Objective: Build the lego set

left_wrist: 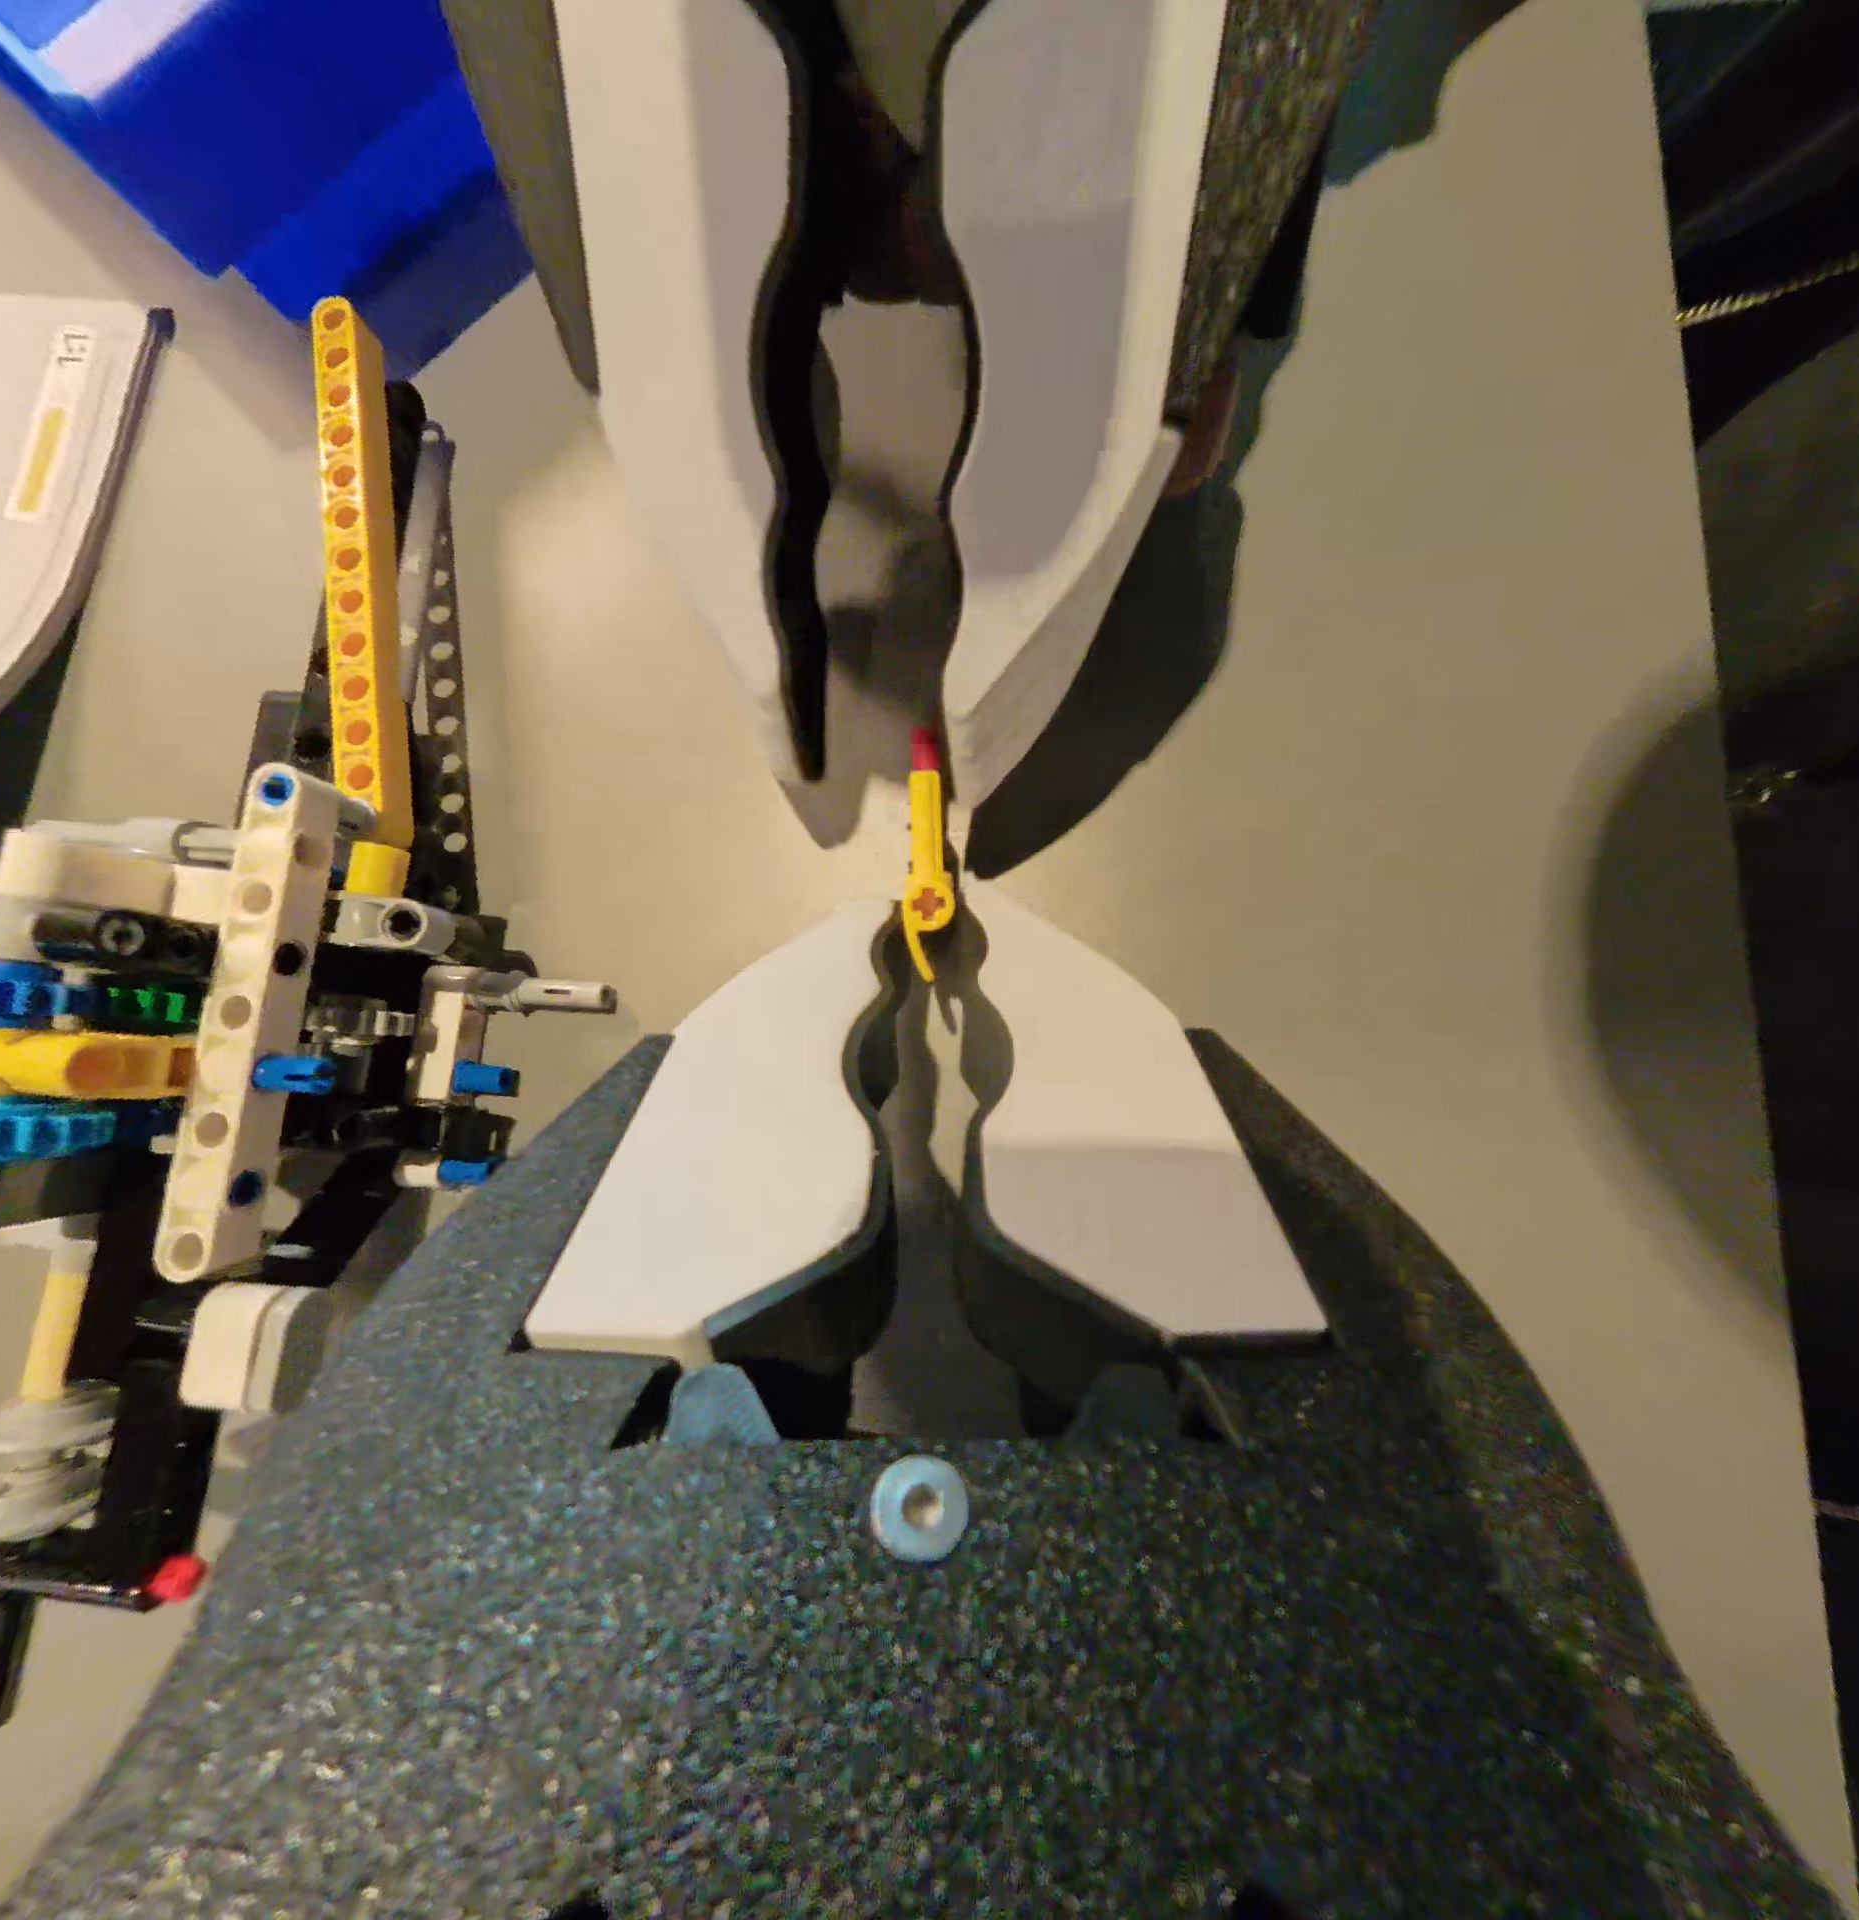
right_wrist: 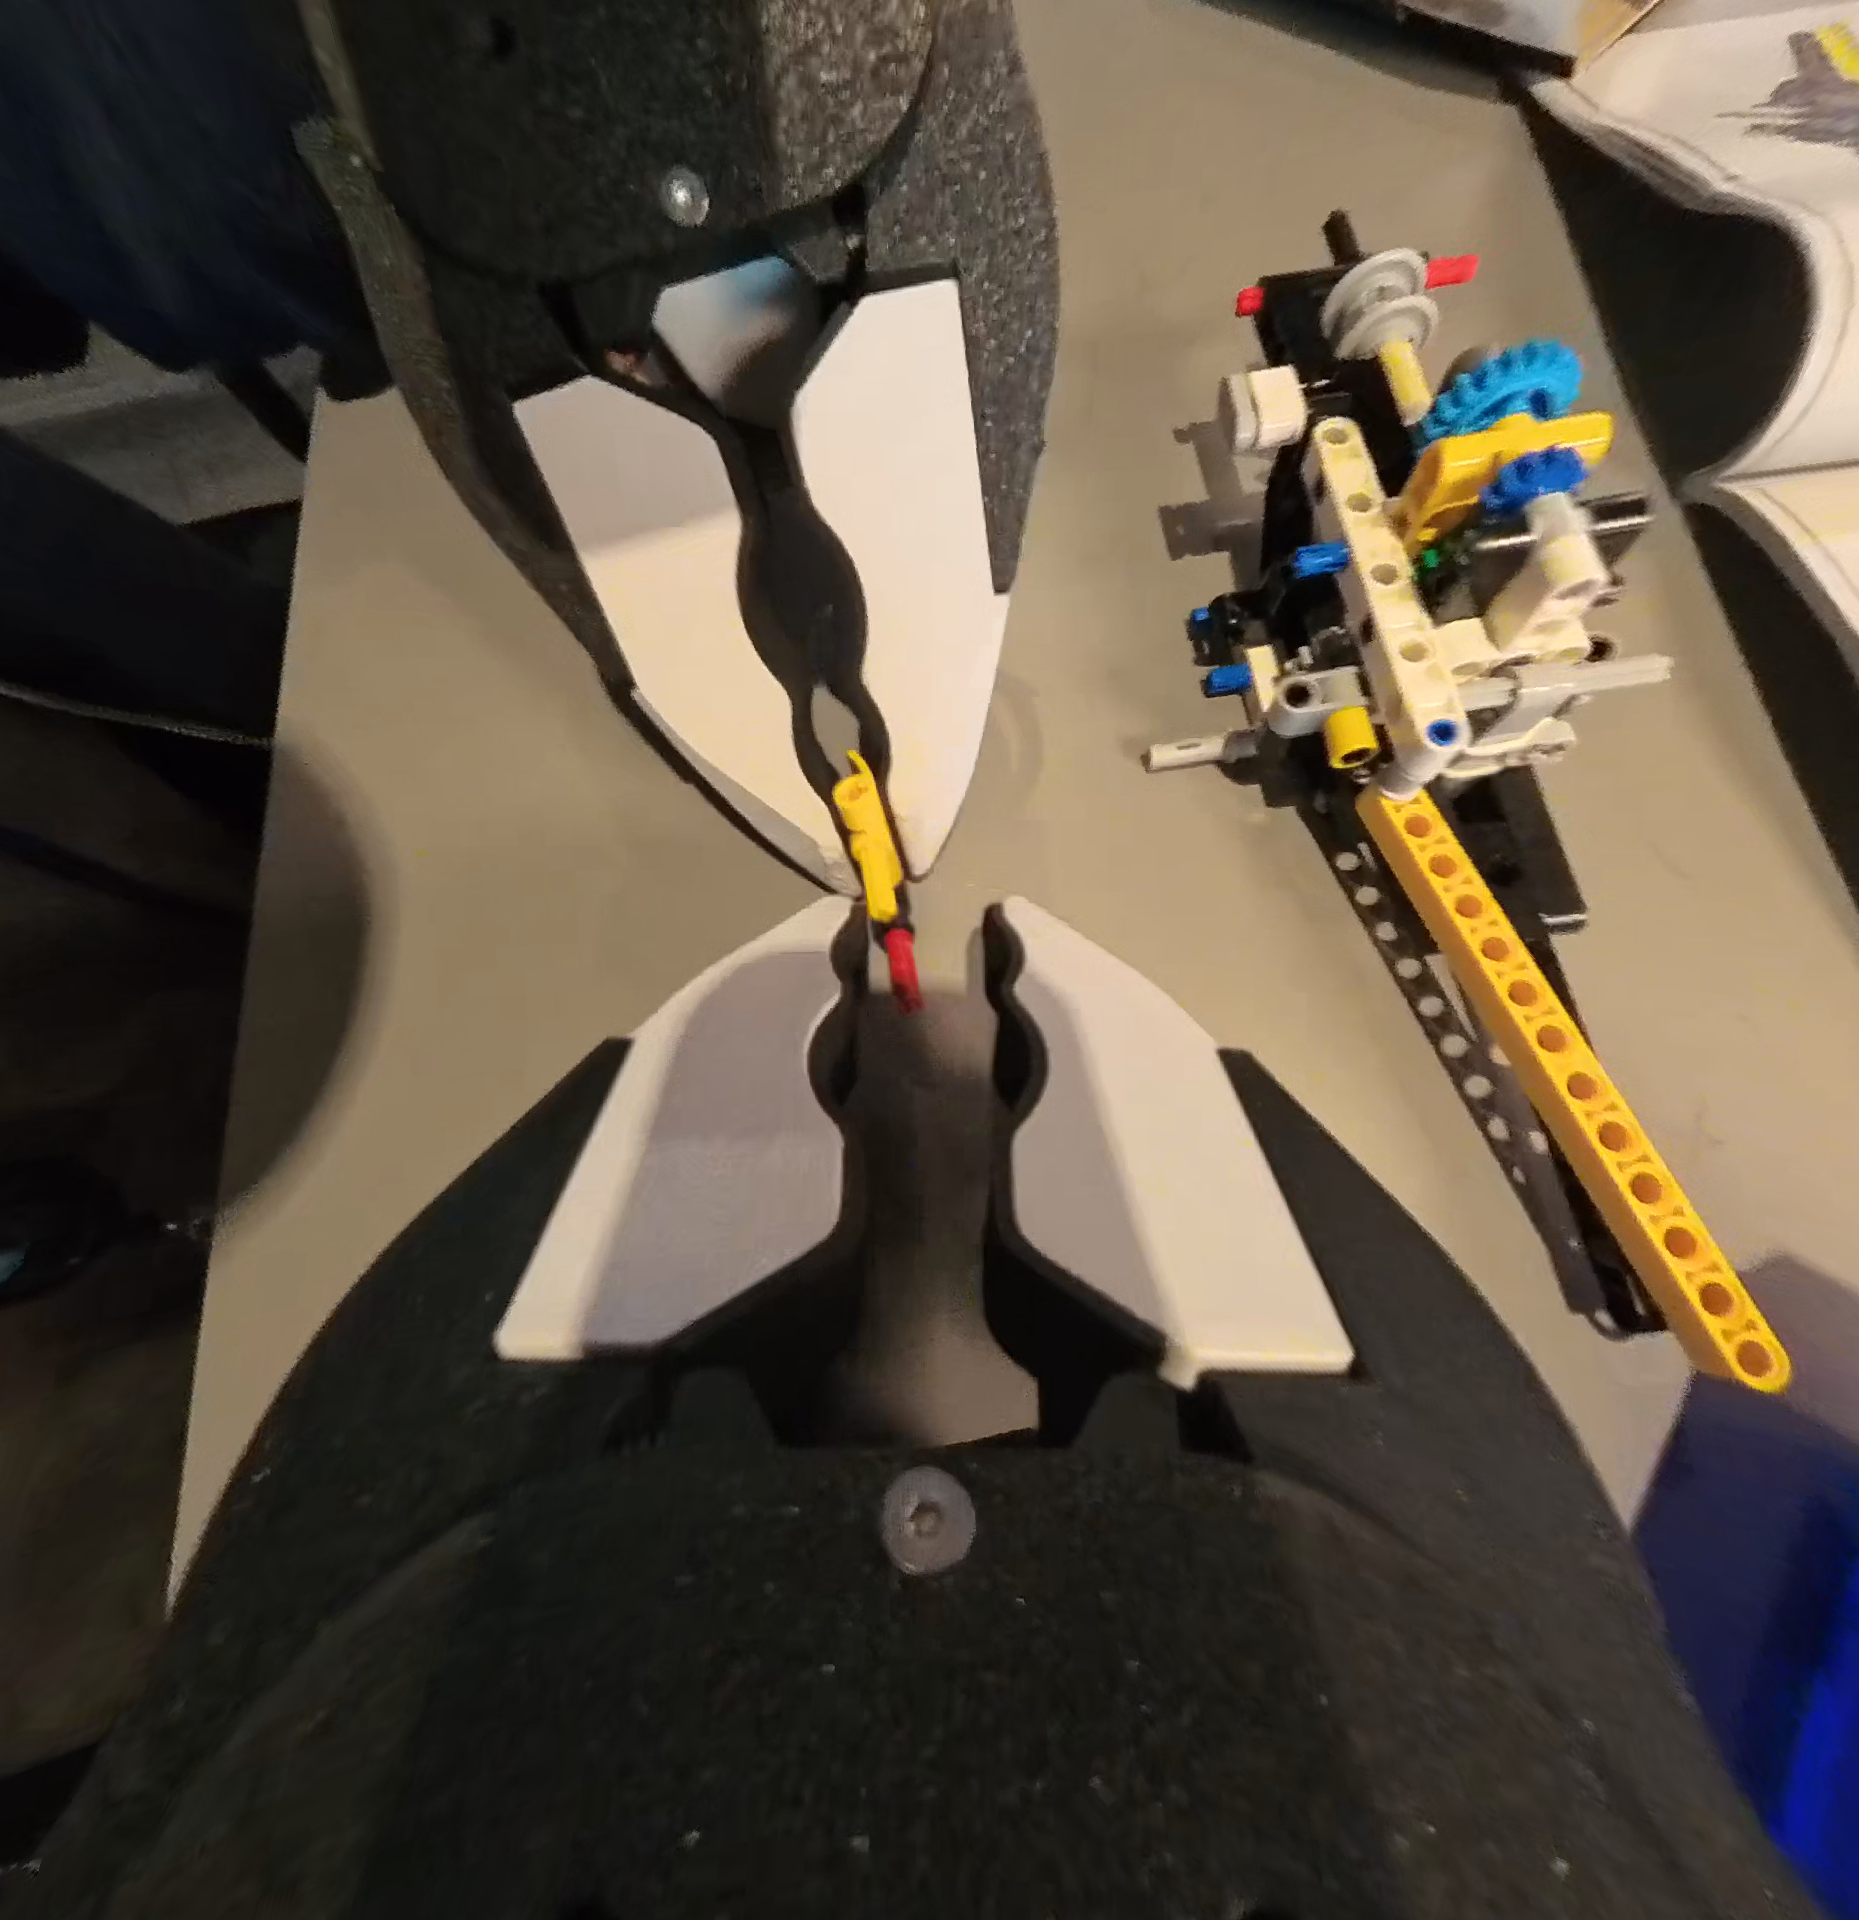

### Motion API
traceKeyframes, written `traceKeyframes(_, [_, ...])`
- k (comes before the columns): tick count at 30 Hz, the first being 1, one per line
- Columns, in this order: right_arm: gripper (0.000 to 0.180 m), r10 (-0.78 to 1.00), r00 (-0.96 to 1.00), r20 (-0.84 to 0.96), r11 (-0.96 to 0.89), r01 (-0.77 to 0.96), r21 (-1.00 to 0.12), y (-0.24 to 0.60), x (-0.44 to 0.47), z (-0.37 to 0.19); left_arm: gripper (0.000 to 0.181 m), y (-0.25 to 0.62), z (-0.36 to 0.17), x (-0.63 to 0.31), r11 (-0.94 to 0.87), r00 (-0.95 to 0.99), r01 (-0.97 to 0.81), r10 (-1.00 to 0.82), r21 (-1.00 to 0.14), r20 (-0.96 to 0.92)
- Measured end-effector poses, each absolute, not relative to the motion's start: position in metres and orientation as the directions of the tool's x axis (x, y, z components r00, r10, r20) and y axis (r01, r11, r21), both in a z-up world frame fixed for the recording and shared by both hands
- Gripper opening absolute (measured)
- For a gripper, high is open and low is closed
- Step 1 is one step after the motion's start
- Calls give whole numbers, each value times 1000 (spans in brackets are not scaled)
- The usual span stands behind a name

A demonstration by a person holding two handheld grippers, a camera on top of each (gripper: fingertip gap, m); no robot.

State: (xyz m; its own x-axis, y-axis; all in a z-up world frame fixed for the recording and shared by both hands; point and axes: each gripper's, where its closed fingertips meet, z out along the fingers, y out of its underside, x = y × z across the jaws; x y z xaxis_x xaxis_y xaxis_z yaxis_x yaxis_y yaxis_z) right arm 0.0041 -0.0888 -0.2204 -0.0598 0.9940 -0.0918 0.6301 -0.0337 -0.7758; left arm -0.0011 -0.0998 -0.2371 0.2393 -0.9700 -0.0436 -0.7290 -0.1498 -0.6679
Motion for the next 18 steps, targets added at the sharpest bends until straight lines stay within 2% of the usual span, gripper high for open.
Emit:
traceKeyframes(5, [26, 988, -69, -139, -76, 566, -821, -84, 11, -209, 6, -99, -235, -6, -252, 282, -639, -956, -726, 84])
traceKeyframes(9, [20, 981, -113, -156, -77, 515, -854, -90, 5, -201, 7, -97, -223, -7, -309, 285, -553, -943, -774, 173])
traceKeyframes(18, [20, 990, -72, -120, -68, 506, -860, -83, 3, -203, 7, -97, -219, -8, -345, 277, -520, -934, -782, 227])
